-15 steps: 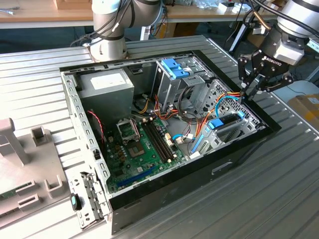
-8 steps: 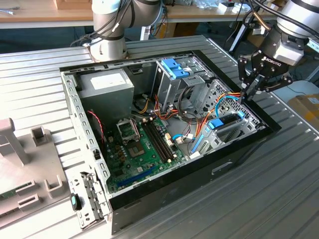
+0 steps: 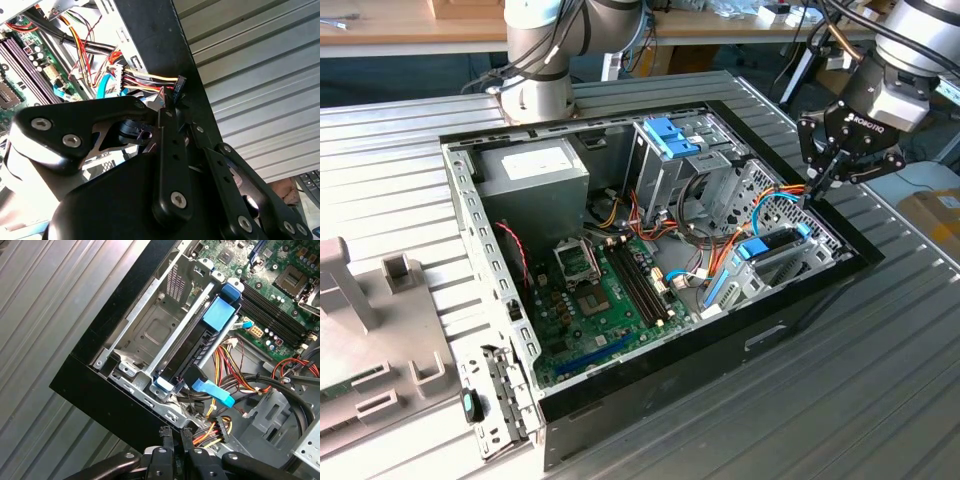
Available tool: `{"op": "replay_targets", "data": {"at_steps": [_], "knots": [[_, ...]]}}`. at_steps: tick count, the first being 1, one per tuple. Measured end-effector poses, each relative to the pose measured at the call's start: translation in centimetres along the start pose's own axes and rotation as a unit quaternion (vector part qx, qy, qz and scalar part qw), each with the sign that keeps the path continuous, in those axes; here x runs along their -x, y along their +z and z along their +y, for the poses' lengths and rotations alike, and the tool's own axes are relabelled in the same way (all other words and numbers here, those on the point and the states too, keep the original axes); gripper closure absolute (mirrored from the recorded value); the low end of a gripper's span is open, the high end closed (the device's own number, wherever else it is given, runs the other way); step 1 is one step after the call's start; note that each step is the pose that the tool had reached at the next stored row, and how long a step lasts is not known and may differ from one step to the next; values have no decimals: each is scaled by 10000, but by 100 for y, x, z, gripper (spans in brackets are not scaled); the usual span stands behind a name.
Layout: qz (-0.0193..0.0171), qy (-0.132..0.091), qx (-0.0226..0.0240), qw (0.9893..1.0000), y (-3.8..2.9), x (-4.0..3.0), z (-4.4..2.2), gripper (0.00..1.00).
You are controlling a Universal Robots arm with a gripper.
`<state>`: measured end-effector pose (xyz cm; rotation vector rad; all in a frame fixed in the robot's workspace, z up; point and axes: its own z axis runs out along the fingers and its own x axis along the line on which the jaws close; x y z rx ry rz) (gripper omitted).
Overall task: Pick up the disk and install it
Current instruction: 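Insert the first disk wire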
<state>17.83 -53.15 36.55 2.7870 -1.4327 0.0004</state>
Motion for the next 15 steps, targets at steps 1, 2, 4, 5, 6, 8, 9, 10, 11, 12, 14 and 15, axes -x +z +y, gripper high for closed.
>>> {"op": "replay_targets", "data": {"at_steps": [1, 2, 4, 5, 6, 8, 9, 10, 11, 12, 14, 15], "knots": [[0, -1, -2, 10000, -1, 1, 1, 82], [0, 0, -5, 10000, -15, 3, 3, 82], [10, 0, -14, 10000, -68, 4, 6, 82], [13, 0, -18, 10000, -83, 5, 8, 82], [17, -1, -23, 10000, -99, 4, 7, 82], [24, 0, -33, 10000, -122, 5, 9, 82], [29, 0, -41, 10000, -133, 6, 10, 82], [30, 0, -43, 10000, -135, 6, 10, 82], [31, 0, -43, 10000, -137, 5, 10, 82], [33, 1, -45, 10000, -128, 23, 45, 82], [39, 0, -54, 10000, -126, 83, 137, 82], [42, 1, -59, 10000, -125, 113, 186, 82]]}}
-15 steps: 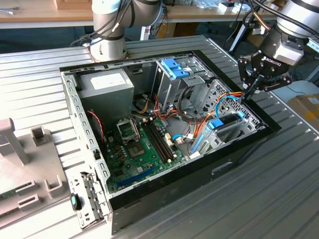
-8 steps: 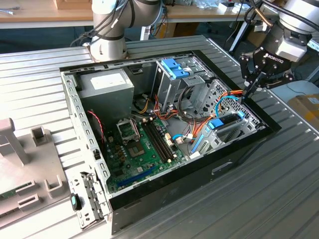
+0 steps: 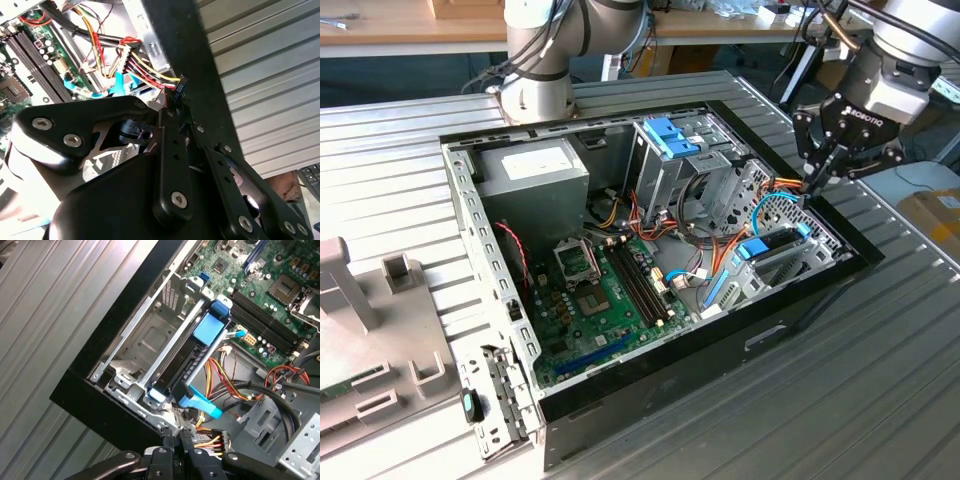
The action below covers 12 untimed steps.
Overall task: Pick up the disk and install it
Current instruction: 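Insert the first disk wire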
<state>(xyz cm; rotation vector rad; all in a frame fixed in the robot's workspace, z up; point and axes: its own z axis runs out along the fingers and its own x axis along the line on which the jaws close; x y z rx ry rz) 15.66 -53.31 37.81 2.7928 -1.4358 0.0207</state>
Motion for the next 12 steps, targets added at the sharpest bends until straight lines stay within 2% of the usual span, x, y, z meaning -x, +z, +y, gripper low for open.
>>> {"op": "replay_targets", "data": {"at_steps": [2, 5, 9, 12], "knots": [[5, 0, -5, 10000, 0, 10, 29, 82], [48, 0, -9, 10000, 1, 22, 87, 82], [58, 1, -22, 10000, 0, 58, 150, 82], [59, 0, -22, 10000, -1, 58, 150, 82]]}}
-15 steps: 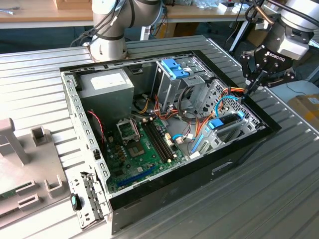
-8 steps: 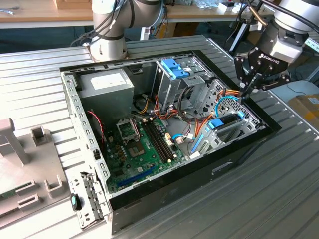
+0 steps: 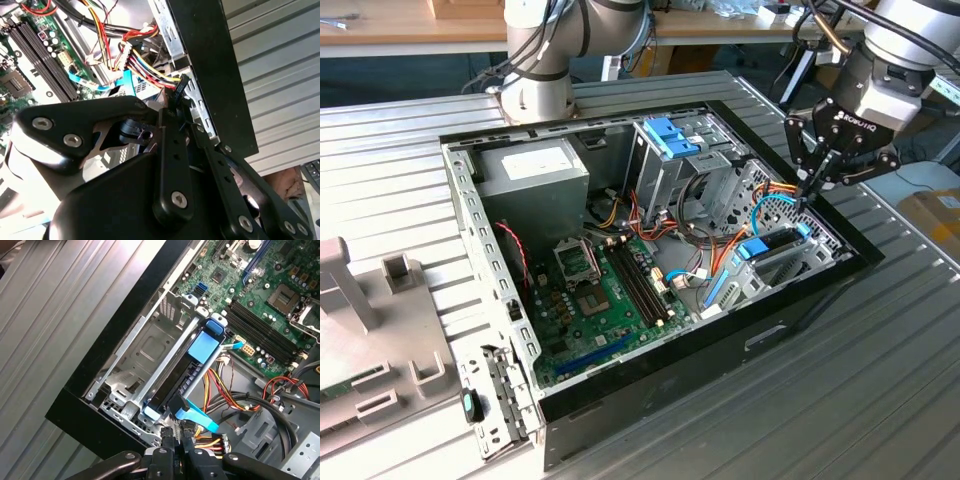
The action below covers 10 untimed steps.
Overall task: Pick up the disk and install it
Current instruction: 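Insert the first disk wire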
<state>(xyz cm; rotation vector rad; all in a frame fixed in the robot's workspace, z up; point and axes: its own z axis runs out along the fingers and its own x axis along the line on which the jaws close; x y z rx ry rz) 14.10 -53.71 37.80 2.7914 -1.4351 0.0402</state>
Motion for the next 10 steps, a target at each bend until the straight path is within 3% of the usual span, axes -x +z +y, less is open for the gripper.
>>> {"op": "replay_targets", "data": {"at_steps": [4, 10], "knots": [[0, 43, 1, 10000, 7, 9, 26, 82], [2, 350, 8, 9994, 26, 17, 38, 82]]}}
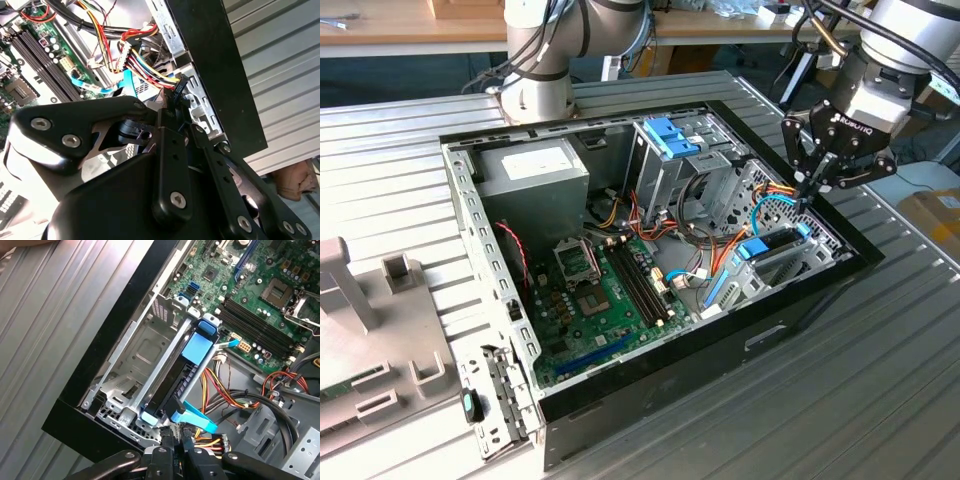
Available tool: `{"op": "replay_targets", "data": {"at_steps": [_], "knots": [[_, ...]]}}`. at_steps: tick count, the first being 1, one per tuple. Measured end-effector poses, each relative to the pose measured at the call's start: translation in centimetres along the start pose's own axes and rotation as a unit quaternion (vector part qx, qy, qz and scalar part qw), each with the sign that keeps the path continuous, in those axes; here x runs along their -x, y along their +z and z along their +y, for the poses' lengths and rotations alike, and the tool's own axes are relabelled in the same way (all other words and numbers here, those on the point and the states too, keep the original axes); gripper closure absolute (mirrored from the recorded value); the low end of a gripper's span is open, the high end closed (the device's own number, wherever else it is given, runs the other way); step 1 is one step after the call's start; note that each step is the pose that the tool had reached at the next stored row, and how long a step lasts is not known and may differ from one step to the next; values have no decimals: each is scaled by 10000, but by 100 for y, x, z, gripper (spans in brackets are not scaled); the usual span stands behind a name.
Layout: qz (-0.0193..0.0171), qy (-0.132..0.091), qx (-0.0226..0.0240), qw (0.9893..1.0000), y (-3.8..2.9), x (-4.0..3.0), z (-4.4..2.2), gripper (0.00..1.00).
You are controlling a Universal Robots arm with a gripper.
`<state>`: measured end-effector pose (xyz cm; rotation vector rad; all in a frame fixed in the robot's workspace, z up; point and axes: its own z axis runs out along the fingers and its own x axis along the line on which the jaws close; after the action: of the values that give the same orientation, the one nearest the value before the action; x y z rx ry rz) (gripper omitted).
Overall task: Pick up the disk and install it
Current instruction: 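Insert the first disk wire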
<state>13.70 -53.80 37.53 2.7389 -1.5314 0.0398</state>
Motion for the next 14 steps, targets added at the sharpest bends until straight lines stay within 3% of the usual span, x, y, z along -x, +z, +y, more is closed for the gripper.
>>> {"op": "replay_targets", "data": {"at_steps": [9, 14], "knots": [[0, 2, 0, 10000, 0, 1, 1, 82], [1, 2, 0, 10000, -2, 26, 42, 82]]}}
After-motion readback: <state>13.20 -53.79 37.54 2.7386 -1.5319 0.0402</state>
